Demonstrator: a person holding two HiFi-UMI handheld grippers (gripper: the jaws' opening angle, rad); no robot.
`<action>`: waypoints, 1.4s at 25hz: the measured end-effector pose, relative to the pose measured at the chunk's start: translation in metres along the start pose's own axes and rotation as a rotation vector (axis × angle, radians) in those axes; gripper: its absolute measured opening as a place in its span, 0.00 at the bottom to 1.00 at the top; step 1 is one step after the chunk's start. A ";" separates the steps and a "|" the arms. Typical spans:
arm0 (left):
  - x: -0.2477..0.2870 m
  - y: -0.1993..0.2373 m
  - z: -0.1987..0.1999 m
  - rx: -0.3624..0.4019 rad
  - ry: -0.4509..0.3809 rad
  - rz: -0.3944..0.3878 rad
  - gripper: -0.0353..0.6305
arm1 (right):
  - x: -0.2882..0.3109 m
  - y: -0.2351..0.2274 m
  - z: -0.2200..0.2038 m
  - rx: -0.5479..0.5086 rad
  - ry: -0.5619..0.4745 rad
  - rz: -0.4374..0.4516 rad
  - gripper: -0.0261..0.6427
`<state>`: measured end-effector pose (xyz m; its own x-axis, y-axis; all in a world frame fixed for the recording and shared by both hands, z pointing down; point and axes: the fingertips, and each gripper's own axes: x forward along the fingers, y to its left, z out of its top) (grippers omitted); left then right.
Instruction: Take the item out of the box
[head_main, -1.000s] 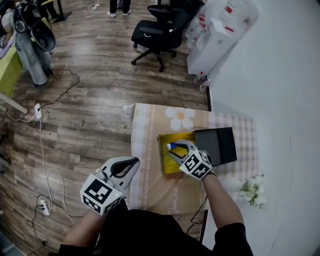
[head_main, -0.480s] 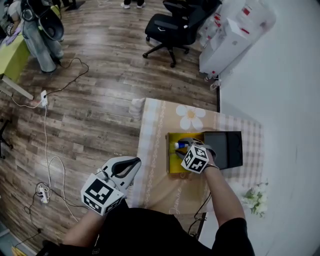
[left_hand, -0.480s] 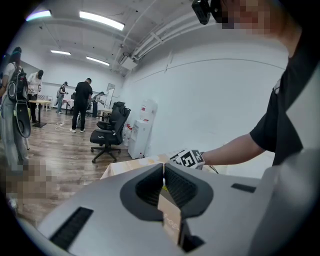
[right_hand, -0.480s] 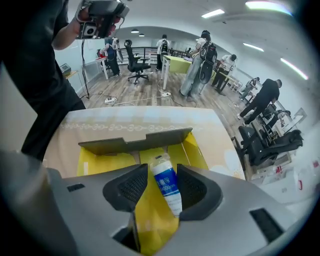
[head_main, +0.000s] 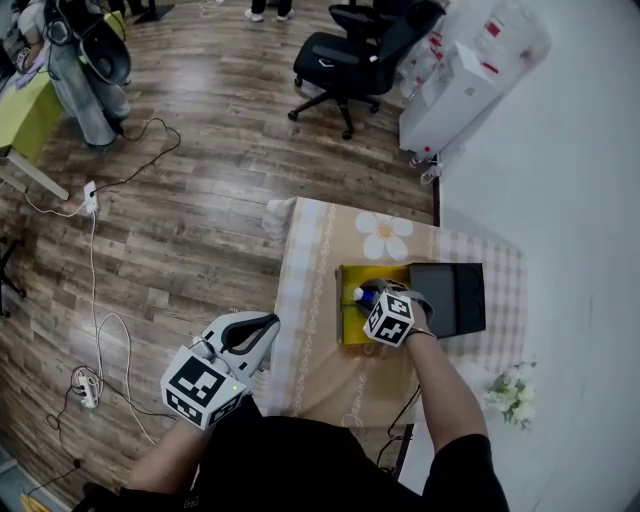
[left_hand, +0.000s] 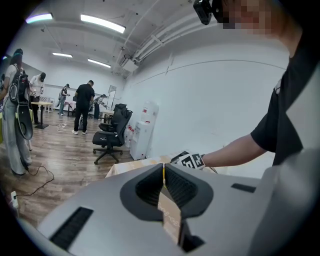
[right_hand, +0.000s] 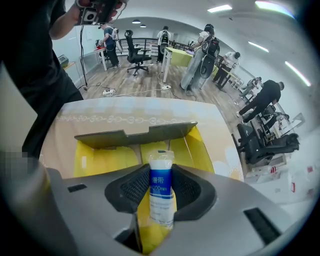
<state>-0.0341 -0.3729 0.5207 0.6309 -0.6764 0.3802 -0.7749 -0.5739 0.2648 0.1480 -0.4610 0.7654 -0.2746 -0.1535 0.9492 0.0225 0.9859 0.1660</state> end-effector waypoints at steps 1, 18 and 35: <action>-0.002 -0.001 0.001 0.005 -0.004 -0.005 0.09 | -0.003 0.001 0.001 0.013 -0.004 -0.004 0.25; -0.061 -0.022 0.018 0.101 -0.061 -0.118 0.09 | -0.106 0.028 0.033 0.375 -0.229 -0.194 0.25; -0.097 -0.035 0.025 0.189 -0.081 -0.203 0.09 | -0.208 0.078 0.080 0.709 -0.647 -0.344 0.24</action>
<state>-0.0671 -0.2983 0.4521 0.7794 -0.5689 0.2624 -0.6161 -0.7721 0.1558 0.1299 -0.3470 0.5596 -0.6305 -0.5772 0.5189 -0.6724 0.7401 0.0063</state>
